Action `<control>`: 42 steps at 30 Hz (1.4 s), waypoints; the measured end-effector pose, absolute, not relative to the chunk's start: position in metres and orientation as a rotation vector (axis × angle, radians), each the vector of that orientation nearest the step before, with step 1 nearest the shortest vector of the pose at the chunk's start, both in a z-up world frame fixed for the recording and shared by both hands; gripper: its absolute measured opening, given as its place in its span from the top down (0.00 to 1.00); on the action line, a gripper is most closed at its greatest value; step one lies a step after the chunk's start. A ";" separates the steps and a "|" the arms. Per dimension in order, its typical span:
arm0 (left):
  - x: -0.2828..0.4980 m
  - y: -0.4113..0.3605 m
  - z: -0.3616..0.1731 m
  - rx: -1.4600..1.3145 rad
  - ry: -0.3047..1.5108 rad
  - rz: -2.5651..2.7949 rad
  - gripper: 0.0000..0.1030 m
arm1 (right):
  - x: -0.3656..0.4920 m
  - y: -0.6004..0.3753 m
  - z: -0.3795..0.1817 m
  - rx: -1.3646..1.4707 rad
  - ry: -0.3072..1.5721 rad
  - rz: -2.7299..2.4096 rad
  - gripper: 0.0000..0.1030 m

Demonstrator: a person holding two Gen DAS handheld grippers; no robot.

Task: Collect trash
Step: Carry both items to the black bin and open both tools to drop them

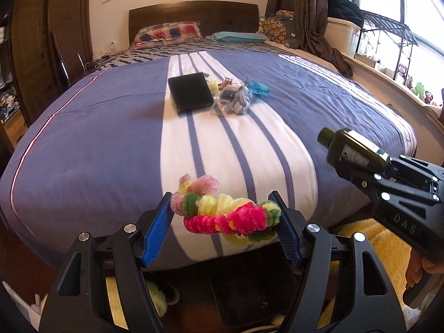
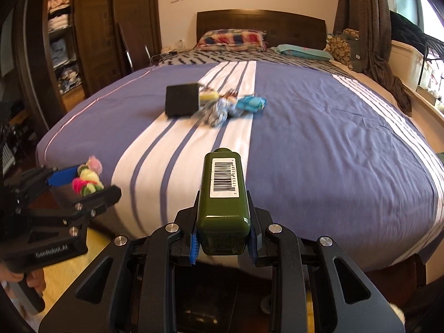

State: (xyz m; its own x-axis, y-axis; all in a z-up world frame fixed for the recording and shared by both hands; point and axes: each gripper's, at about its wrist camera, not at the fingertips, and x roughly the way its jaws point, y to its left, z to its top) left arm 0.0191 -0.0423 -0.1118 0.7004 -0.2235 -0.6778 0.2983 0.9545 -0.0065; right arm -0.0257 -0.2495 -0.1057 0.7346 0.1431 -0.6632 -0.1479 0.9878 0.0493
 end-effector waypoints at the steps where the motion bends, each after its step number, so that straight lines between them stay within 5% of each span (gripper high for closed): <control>1: 0.015 -0.041 -0.113 0.108 0.743 -0.289 0.36 | -0.029 -0.249 -0.109 -0.011 0.736 0.156 0.74; 36: 0.017 -0.056 -0.320 0.062 1.321 -0.419 0.35 | -0.013 -0.253 -0.289 0.142 1.294 0.220 0.73; 39: 0.018 -0.059 -0.322 0.068 1.337 -0.419 0.34 | -0.007 -0.245 -0.290 0.136 1.301 0.232 0.72; 42: 0.019 -0.059 -0.328 0.073 1.352 -0.408 0.29 | -0.005 -0.244 -0.288 0.136 1.297 0.232 0.58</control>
